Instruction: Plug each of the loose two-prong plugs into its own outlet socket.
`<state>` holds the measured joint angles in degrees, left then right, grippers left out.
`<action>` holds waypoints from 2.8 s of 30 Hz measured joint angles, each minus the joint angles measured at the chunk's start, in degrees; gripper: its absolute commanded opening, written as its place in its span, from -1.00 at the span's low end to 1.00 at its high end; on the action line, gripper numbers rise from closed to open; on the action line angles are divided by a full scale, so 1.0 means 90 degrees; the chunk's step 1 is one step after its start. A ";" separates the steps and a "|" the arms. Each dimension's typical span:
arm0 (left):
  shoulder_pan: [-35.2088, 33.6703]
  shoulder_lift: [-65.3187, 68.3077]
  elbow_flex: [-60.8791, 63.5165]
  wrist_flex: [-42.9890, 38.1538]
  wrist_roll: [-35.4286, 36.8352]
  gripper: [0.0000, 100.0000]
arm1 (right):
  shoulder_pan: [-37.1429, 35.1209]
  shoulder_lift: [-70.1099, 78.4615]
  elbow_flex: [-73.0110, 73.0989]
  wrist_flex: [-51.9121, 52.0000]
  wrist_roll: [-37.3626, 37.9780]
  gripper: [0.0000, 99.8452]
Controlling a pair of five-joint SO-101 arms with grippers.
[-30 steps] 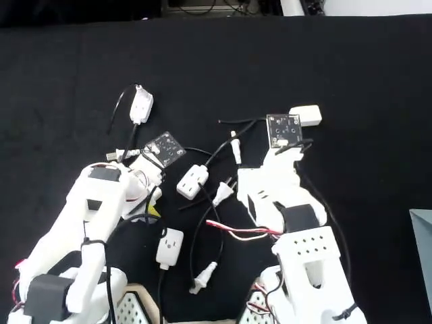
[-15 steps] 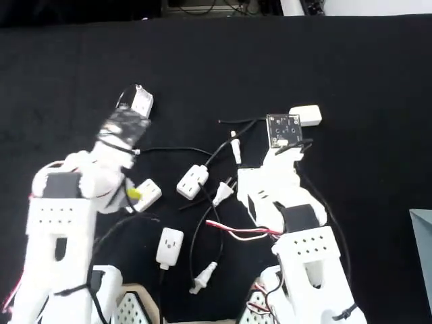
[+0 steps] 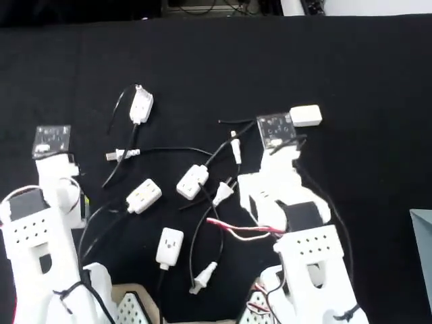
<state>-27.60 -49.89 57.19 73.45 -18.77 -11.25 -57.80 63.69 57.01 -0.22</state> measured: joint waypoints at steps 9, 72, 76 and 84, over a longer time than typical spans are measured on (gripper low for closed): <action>-0.0479 0.0000 0.1436 -0.1133 0.0010 -0.94 | 0.0000 0.2110 -0.1612 0.0381 0.0635 -0.91; -0.0791 0.0000 0.1778 -0.1729 0.0010 -0.94 | -0.1455 0.7170 -0.4288 0.1534 0.6564 -0.59; -0.0791 0.0000 0.1778 -0.1739 0.0000 -0.94 | -0.1455 0.7170 -0.4103 0.1289 0.6564 -0.59; -0.0791 0.0000 0.1778 -0.1739 0.0000 -0.94 | -0.1455 0.7170 -0.4015 0.0977 0.6379 -0.60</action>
<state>-34.73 -49.89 73.19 57.80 -18.77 -24.35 6.73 27.56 65.80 57.19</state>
